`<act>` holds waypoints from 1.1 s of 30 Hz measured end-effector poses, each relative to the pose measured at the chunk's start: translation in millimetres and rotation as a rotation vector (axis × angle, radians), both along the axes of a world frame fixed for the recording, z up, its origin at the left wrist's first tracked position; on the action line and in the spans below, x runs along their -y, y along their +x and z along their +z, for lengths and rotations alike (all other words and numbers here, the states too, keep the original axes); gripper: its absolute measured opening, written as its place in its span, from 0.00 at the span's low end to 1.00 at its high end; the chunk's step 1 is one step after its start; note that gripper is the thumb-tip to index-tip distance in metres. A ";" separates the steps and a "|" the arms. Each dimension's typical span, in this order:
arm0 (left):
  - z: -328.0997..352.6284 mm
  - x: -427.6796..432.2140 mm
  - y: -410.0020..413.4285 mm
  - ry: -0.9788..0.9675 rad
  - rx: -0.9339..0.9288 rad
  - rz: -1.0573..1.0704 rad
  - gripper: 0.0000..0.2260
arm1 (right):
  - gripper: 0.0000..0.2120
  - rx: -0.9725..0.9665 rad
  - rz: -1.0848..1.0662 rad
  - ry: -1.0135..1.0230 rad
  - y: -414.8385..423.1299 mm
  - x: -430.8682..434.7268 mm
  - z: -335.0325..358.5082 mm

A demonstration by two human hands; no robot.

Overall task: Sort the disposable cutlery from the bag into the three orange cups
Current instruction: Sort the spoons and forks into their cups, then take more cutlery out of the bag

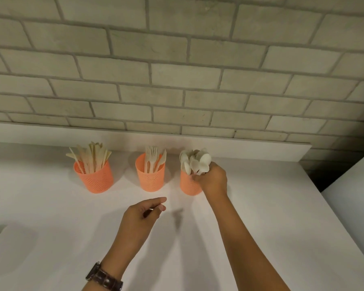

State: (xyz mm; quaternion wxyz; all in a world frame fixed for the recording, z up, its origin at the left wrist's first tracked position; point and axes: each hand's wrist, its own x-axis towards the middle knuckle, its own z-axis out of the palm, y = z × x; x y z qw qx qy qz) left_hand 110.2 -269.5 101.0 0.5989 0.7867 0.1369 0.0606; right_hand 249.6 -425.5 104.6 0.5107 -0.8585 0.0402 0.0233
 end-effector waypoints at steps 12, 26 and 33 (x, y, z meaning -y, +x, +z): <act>2.9 -81.3 -67.0 0.013 -0.023 0.046 0.11 | 0.13 0.183 0.110 -0.130 -120.7 -24.0 -7.7; 6.4 -369.9 -226.6 0.685 0.133 0.467 0.09 | 0.10 -0.219 0.421 0.187 -256.0 -249.0 -34.0; -10.9 -451.7 -235.6 0.740 -0.011 0.667 0.09 | 0.08 -0.070 0.556 0.192 -280.4 -369.8 -10.5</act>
